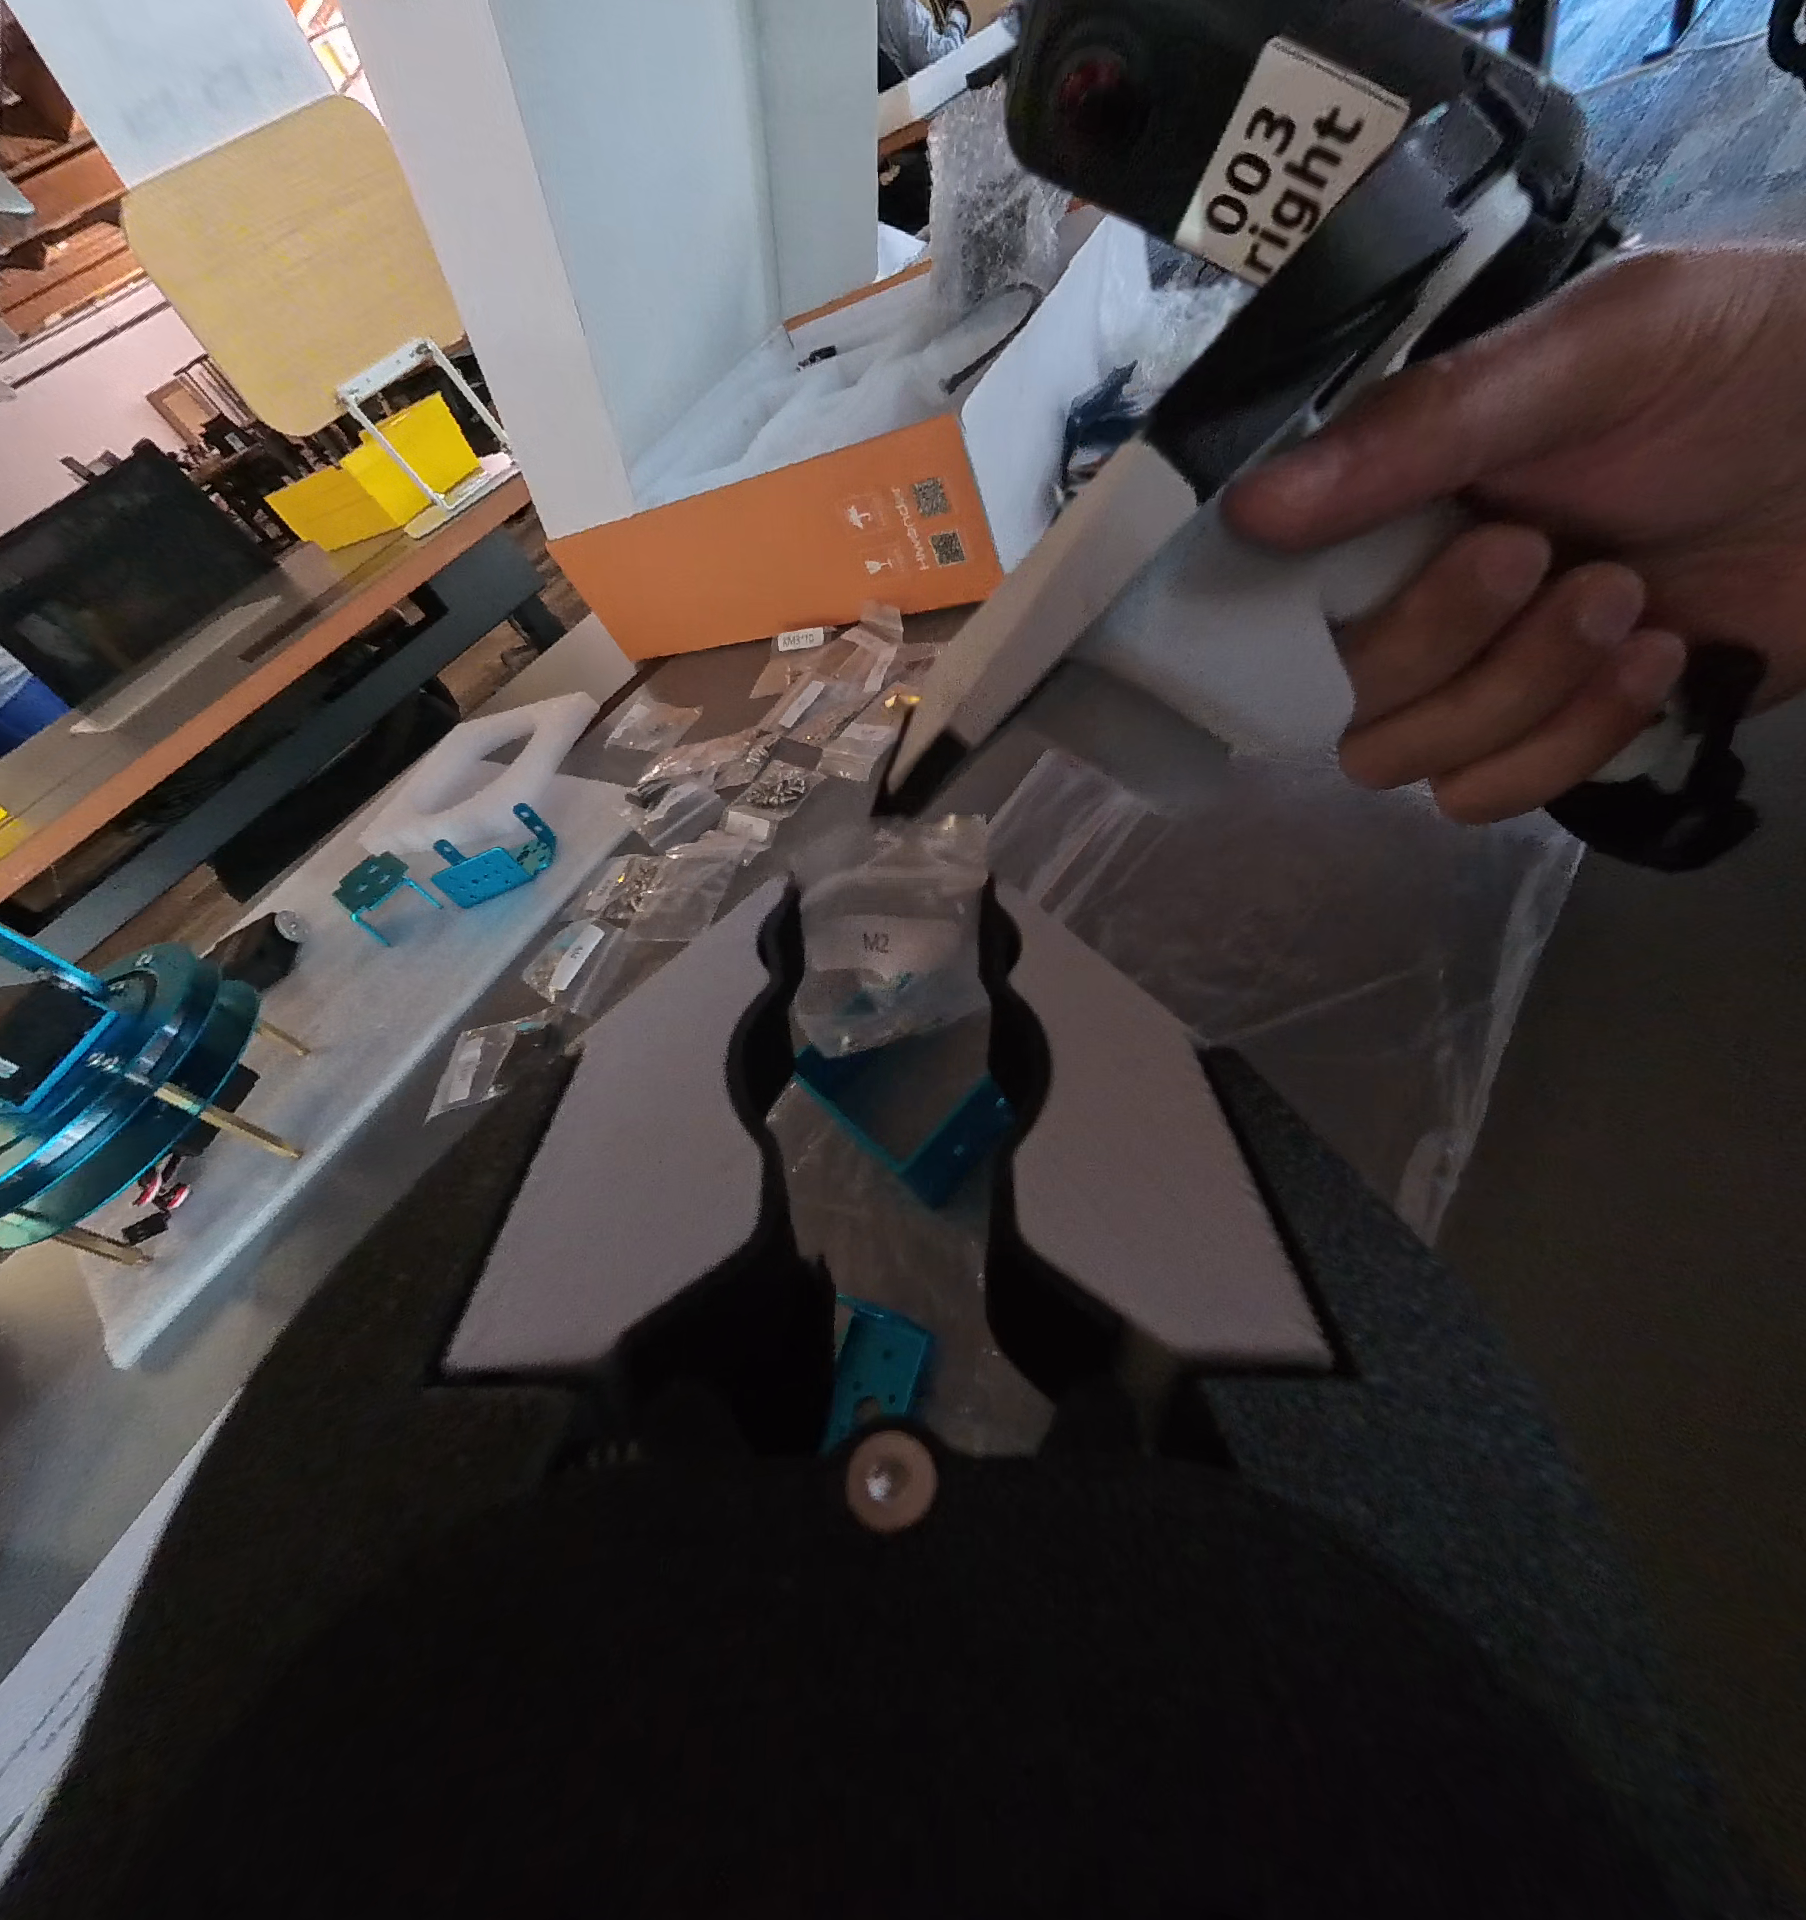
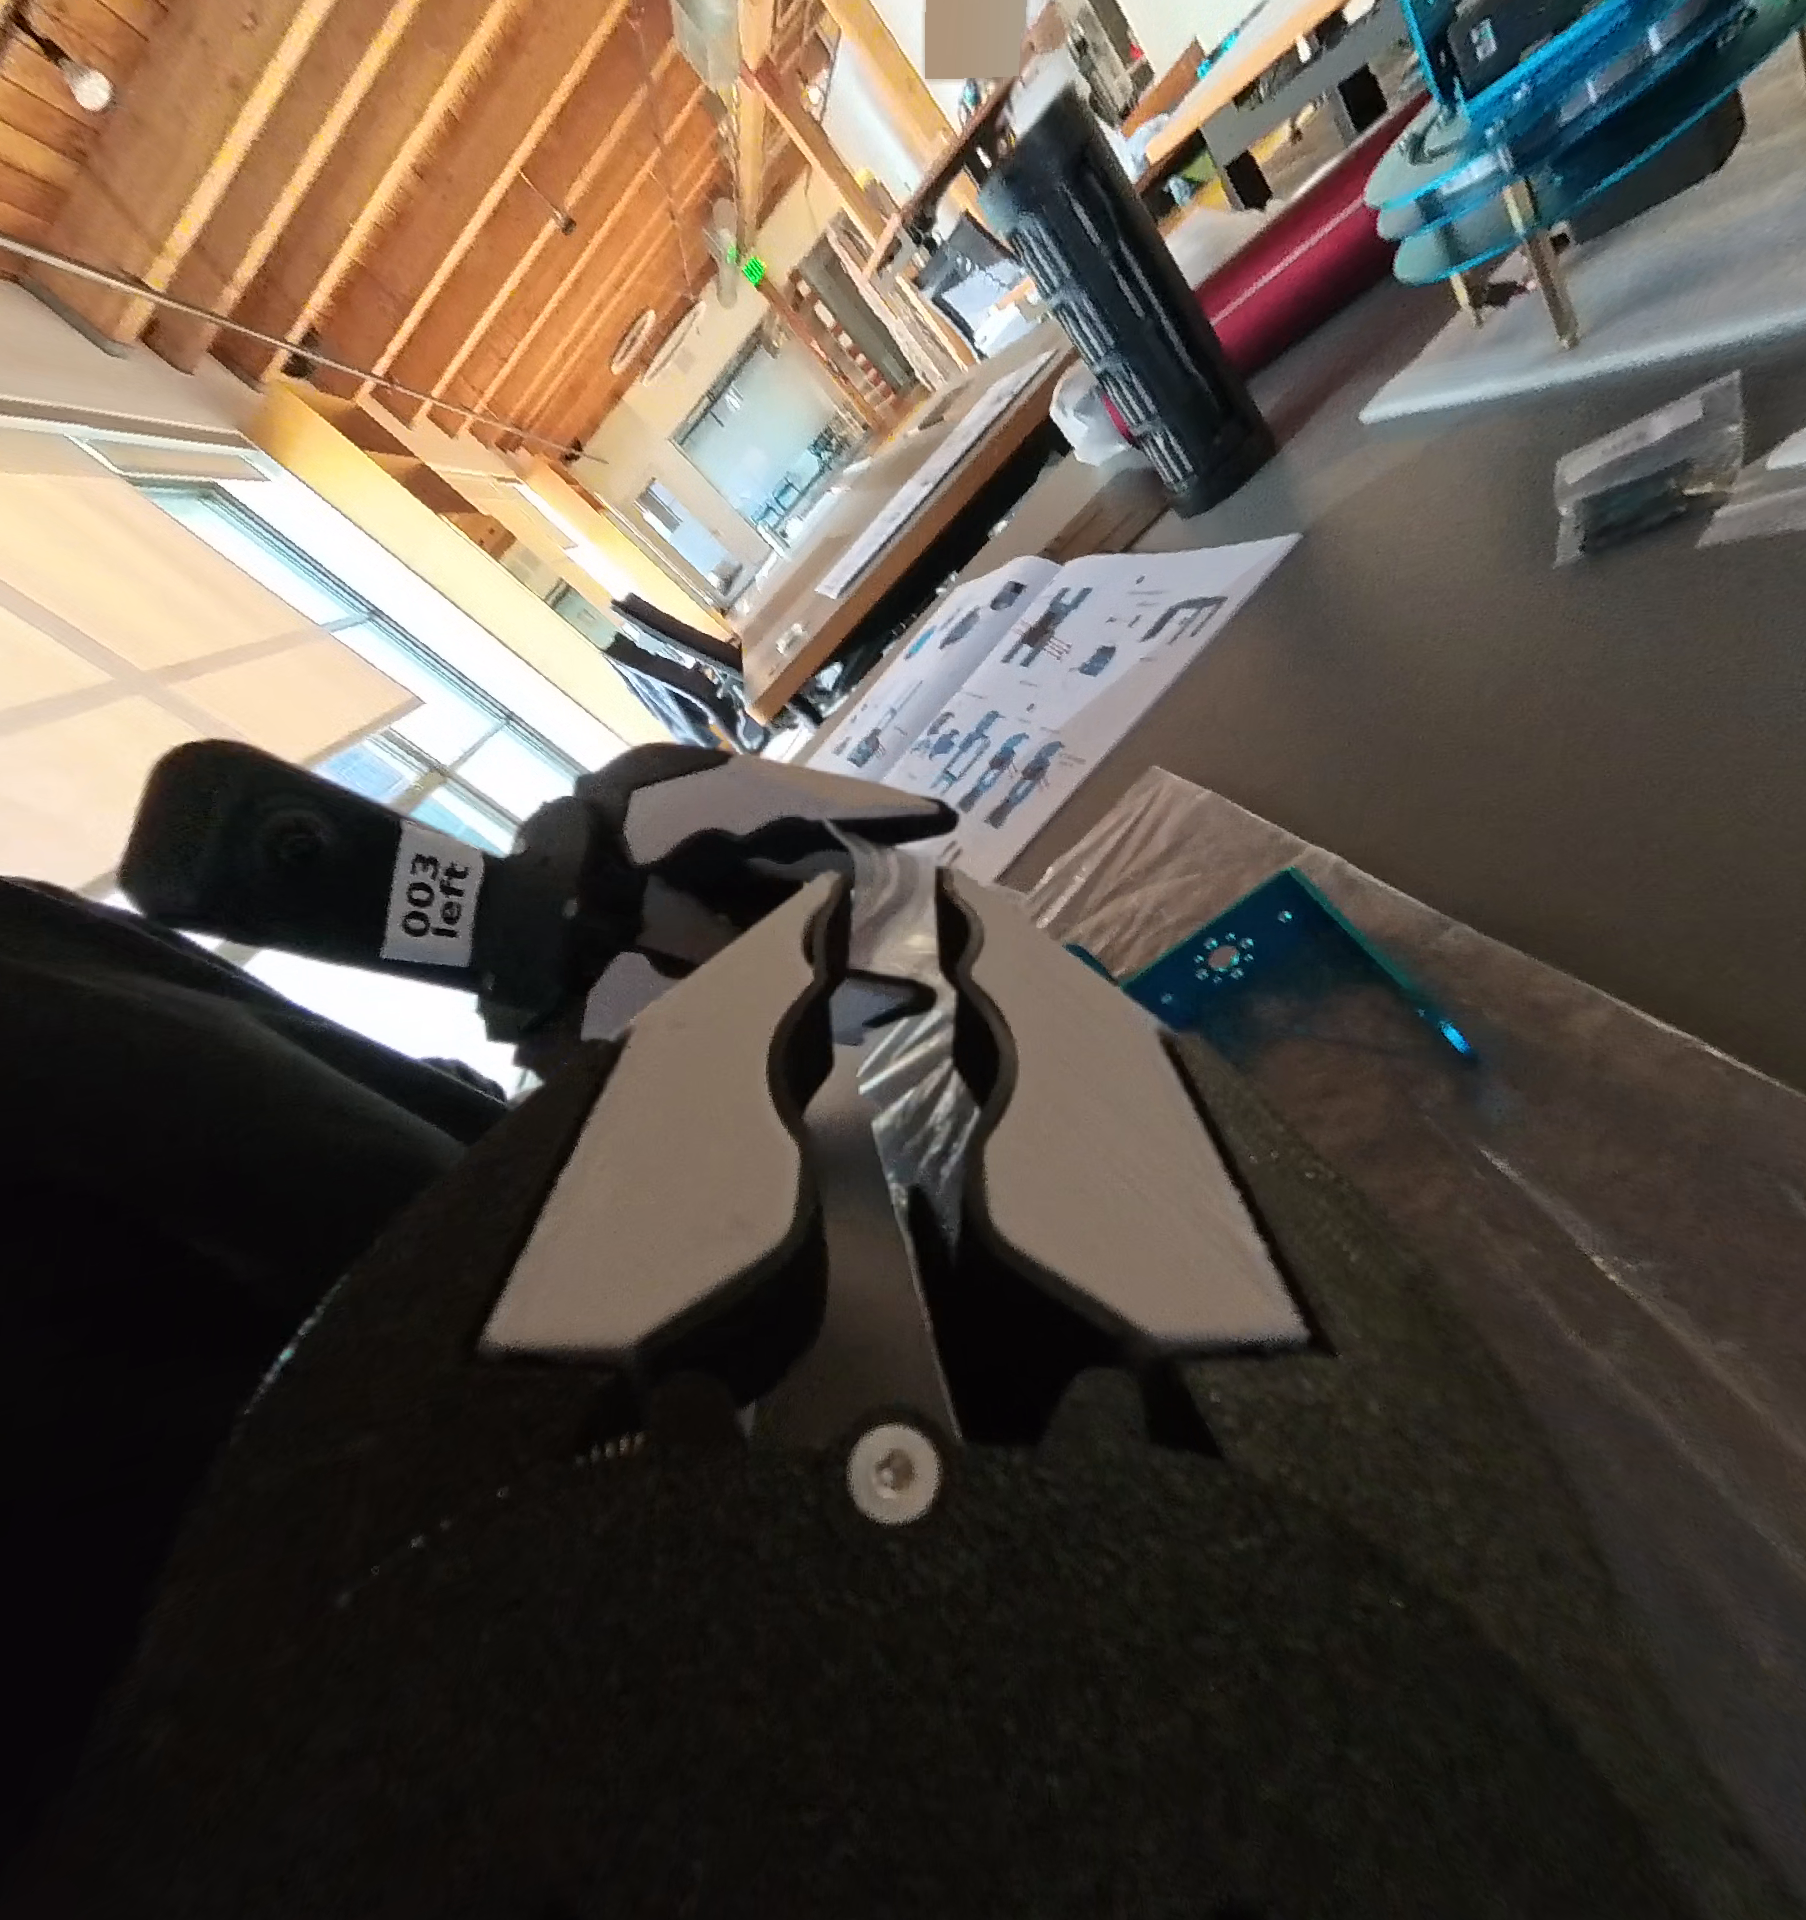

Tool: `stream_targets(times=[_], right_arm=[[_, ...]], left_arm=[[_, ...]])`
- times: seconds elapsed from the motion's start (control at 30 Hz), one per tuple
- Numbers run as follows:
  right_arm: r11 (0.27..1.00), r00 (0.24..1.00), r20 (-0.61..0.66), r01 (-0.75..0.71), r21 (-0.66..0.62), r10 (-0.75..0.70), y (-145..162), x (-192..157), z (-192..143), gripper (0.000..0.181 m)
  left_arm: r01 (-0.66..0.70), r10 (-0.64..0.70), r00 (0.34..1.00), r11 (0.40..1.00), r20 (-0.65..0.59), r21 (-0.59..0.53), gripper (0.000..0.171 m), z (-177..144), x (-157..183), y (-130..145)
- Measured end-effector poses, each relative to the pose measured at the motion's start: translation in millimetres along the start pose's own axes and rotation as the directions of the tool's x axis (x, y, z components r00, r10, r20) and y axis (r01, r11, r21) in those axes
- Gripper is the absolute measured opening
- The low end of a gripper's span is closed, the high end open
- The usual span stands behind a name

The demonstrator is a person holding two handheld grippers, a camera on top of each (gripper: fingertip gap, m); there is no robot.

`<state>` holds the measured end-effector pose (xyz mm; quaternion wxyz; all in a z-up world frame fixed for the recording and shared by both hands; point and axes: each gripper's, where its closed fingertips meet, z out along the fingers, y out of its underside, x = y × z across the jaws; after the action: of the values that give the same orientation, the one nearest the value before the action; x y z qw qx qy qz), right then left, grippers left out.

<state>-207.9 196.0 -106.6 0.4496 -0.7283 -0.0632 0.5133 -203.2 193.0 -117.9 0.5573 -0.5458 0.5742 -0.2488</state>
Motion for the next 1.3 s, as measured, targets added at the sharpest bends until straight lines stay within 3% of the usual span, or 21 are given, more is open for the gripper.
stream_targets(times=[0.53, 0.9, 1.03, 1.3], right_arm=[[0.994, 0.979, 0.173, -0.111, 0.006, 0.108, 3, -12, -2, 0.003], [0.993, 0.983, 0.144, -0.113, 0.017, 0.11, 3, -4, -4, 0.0], [0.986, 0.968, 0.192, -0.167, 0.024, 0.159, 0, -7, -6, 0.009], [0.988, 0.966, 0.209, -0.156, 0.014, 0.15, 1, -10, -3, 0.009]], left_arm=[[-0.009, 0.009, 1.0, 1.0, 0.0, -0.008, 0.033, 3, 1, 0], [-0.022, 0.023, 1.0, 1.0, 0.01, -0.017, 0.033, 3, -1, 2], [-0.029, 0.029, 1.0, 0.999, 0.01, -0.014, 0.033, 2, 0, 1], [-0.028, 0.028, 1.0, 0.999, 0.009, -0.016, 0.033, 3, 1, 0]])
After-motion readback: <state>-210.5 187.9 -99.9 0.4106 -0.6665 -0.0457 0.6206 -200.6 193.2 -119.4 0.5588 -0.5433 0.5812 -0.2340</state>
